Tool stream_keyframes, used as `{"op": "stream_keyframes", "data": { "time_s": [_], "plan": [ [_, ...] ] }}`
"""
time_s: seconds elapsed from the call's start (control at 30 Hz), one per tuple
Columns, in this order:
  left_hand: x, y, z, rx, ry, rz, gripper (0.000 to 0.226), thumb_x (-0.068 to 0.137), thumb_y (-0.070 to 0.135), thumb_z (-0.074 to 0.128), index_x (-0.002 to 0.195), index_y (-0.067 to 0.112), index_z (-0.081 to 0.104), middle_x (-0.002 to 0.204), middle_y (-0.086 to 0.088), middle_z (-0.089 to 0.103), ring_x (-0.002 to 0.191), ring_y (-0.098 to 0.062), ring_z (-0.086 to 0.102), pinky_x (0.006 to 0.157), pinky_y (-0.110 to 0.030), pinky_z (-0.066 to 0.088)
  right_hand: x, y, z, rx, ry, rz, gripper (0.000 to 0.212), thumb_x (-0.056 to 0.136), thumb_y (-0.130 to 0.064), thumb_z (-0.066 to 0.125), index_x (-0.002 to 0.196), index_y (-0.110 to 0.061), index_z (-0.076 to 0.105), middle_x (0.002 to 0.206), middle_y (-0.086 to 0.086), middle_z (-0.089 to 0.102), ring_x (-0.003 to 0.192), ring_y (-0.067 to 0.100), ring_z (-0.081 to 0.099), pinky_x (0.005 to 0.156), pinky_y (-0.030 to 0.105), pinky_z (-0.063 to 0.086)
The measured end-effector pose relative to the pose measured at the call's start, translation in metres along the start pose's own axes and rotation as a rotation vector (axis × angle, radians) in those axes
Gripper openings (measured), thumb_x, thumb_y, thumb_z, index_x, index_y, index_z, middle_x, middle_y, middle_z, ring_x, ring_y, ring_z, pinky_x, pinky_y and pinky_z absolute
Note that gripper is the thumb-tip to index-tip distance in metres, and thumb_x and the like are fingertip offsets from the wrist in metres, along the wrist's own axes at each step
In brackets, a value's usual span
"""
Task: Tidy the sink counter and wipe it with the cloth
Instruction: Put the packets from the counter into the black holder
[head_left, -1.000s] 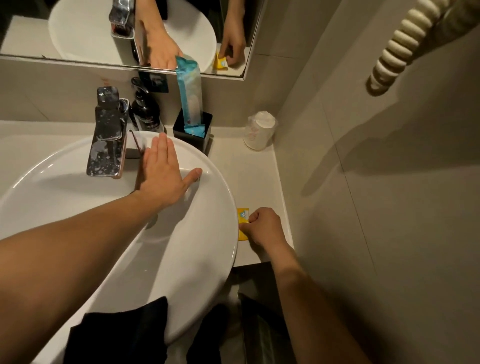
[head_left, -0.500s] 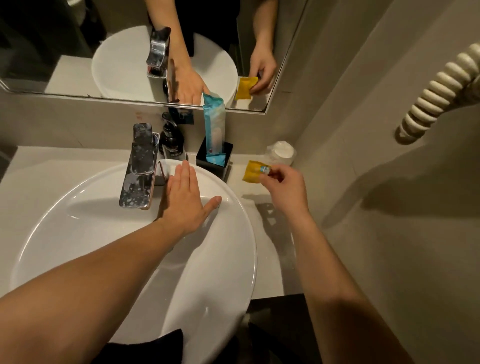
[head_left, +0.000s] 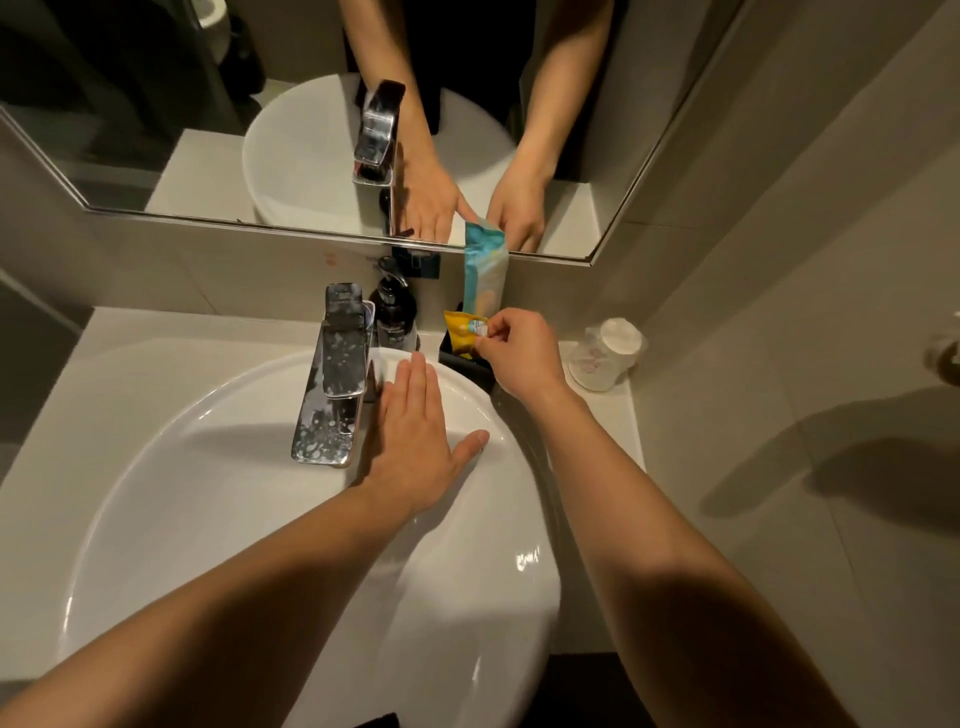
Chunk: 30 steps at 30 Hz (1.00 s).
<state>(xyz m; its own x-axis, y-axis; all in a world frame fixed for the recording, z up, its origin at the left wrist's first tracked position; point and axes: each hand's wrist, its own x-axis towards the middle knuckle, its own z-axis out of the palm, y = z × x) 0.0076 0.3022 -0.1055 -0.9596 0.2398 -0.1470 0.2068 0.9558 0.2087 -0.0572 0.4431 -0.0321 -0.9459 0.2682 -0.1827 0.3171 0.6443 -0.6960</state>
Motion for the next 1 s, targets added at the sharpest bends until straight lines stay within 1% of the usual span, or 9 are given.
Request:
{"op": "stream_keyframes", "data": {
  "time_s": [0.07, 0.27, 0.43, 0.57, 0.67, 0.77, 0.83, 0.93, 1.0],
  "plan": [
    [0.0, -0.001, 0.0, 0.006, -0.002, -0.003, 0.106, 0.09, 0.08, 0.019, 0.157, 0.005, -0.015, 0.167, -0.014, -0.019, 0.154, -0.03, -0.018, 0.126, -0.045, -0.008, 0.0, -0.002, 0.0, 0.004, -0.013, 0.014, 0.005, 0.089, -0.011, 0.072, 0.084, -0.01, 0.072, 0.085, 0.004, 0.069, 0.082, 0.02, 0.064, 0.059, 0.022, 0.04],
    [0.0, -0.001, 0.002, -0.005, -0.004, 0.001, 0.106, 0.091, 0.08, 0.02, 0.158, 0.005, -0.013, 0.168, -0.013, -0.019, 0.155, -0.03, -0.018, 0.123, -0.043, -0.012, -0.007, -0.006, -0.009, 0.04, -0.005, 0.039, 0.013, 0.092, -0.014, 0.073, 0.102, -0.008, 0.075, 0.104, 0.007, 0.073, 0.098, 0.02, 0.067, 0.079, 0.027, 0.053],
    [0.0, -0.001, 0.001, -0.009, -0.027, 0.006, 0.105, 0.092, 0.078, 0.021, 0.158, 0.005, -0.014, 0.167, -0.013, -0.021, 0.154, -0.03, -0.019, 0.121, -0.042, -0.015, -0.019, -0.002, -0.021, 0.076, 0.043, 0.059, 0.023, 0.092, -0.015, 0.073, 0.114, -0.007, 0.074, 0.113, 0.008, 0.073, 0.105, 0.021, 0.069, 0.083, 0.026, 0.054],
    [0.0, -0.001, -0.005, -0.005, -0.078, 0.007, 0.105, 0.092, 0.078, 0.021, 0.157, 0.005, -0.017, 0.167, -0.013, -0.022, 0.154, -0.03, -0.021, 0.12, -0.042, -0.017, -0.045, 0.006, -0.033, 0.112, 0.085, 0.074, 0.024, 0.091, -0.018, 0.074, 0.113, -0.008, 0.074, 0.105, 0.005, 0.074, 0.097, 0.02, 0.068, 0.079, 0.025, 0.05],
    [0.001, 0.0, -0.009, 0.004, -0.122, 0.015, 0.106, 0.092, 0.078, 0.022, 0.156, 0.003, -0.018, 0.166, -0.015, -0.025, 0.153, -0.031, -0.022, 0.122, -0.044, -0.015, -0.075, 0.012, -0.035, 0.087, 0.058, 0.083, 0.02, 0.092, -0.019, 0.072, 0.11, -0.01, 0.075, 0.101, 0.004, 0.073, 0.094, 0.019, 0.067, 0.087, 0.033, 0.056],
    [-0.001, -0.002, -0.016, -0.061, -0.153, 0.031, 0.102, 0.095, 0.074, 0.025, 0.157, 0.005, -0.017, 0.165, -0.014, -0.026, 0.152, -0.03, -0.024, 0.123, -0.045, -0.014, -0.108, 0.021, -0.033, -0.036, -0.014, 0.071, 0.041, 0.092, -0.034, 0.072, 0.128, -0.015, 0.067, 0.125, 0.003, 0.07, 0.11, 0.021, 0.066, 0.097, 0.036, 0.055],
    [-0.01, -0.004, -0.022, -0.13, -0.111, 0.084, 0.095, 0.098, 0.068, 0.028, 0.159, 0.007, -0.011, 0.166, -0.014, -0.023, 0.153, -0.029, -0.024, 0.123, -0.045, -0.014, -0.129, 0.028, -0.032, -0.088, -0.064, 0.039, 0.053, 0.092, -0.043, 0.07, 0.139, -0.02, 0.059, 0.137, 0.001, 0.063, 0.119, 0.022, 0.063, 0.099, 0.036, 0.051],
    [-0.041, -0.006, -0.032, -0.199, -0.039, 0.18, 0.084, 0.102, 0.061, 0.031, 0.161, 0.01, -0.001, 0.17, -0.01, -0.01, 0.156, -0.025, -0.015, 0.125, -0.045, -0.007, -0.156, 0.035, -0.032, -0.157, -0.114, -0.05, 0.062, 0.092, -0.052, 0.066, 0.145, -0.022, 0.052, 0.145, 0.001, 0.057, 0.127, 0.022, 0.059, 0.102, 0.036, 0.049],
    [-0.067, -0.008, -0.041, -0.249, -0.035, 0.153, 0.079, 0.102, 0.061, 0.03, 0.161, 0.014, 0.008, 0.171, -0.005, 0.002, 0.157, -0.022, -0.004, 0.124, -0.047, 0.008, -0.172, 0.037, -0.033, -0.208, -0.125, -0.11, 0.063, 0.092, -0.051, 0.066, 0.145, -0.022, 0.051, 0.148, 0.001, 0.055, 0.131, 0.022, 0.055, 0.106, 0.037, 0.045]
  ]
}}
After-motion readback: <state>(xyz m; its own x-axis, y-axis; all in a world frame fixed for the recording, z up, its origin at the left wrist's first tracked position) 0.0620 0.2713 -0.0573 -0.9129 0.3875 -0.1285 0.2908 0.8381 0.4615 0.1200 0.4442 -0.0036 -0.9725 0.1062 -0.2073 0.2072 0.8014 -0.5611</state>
